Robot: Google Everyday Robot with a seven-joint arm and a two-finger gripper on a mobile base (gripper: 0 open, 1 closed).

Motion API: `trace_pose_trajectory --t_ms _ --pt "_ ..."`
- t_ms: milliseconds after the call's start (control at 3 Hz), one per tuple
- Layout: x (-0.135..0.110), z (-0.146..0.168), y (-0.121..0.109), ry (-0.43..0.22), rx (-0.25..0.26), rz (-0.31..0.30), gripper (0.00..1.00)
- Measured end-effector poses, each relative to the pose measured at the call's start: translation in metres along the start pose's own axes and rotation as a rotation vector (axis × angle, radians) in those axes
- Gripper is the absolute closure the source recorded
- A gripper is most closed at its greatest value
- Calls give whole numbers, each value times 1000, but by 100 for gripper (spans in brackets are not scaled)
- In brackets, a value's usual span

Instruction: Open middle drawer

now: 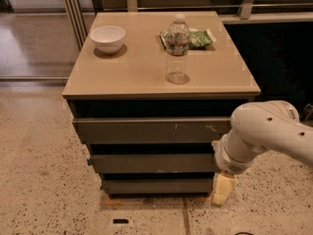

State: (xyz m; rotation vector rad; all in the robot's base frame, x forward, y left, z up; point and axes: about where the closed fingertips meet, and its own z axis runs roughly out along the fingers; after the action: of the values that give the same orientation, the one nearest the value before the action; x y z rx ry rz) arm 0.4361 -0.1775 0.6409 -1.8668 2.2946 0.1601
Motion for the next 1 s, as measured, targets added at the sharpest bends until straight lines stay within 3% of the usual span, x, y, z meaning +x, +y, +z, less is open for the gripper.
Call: trace_pose_trajectory --t_ms 333,667,1000 --pt "24 62 0 -45 59 -65 0" --pt "24 120 -19 -129 109 -89 0" --pt "24 120 -19 -129 109 -90 0"
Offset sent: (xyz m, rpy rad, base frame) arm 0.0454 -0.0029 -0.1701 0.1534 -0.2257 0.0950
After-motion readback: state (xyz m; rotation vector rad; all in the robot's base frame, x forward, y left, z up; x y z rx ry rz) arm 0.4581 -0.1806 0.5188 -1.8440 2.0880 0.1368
